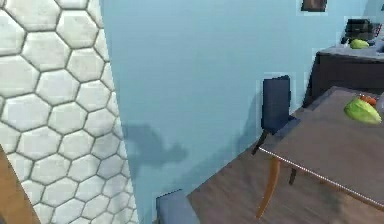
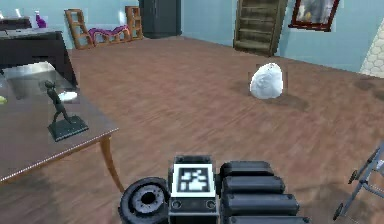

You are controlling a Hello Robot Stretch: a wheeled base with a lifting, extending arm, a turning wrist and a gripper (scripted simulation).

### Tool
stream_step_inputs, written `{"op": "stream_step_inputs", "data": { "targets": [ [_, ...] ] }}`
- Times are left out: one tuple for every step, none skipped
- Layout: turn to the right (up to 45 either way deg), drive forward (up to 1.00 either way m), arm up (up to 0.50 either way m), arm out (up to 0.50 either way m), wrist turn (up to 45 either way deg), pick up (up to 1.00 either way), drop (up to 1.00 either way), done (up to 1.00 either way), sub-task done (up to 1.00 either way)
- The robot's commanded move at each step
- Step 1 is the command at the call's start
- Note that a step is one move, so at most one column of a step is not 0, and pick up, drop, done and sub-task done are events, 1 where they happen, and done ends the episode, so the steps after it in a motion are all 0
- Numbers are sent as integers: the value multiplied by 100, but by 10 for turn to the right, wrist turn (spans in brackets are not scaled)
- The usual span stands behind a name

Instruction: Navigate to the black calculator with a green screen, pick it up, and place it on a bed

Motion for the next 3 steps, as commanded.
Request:
{"op": "stream_step_inputs", "data": {
  "targets": [
    [0,10,0,0,0,0,0,0,0],
    [-450,0,0,0,0,0,0,0,0],
    [-420,0,0,0,0,0,0,0,0]
  ]
}}
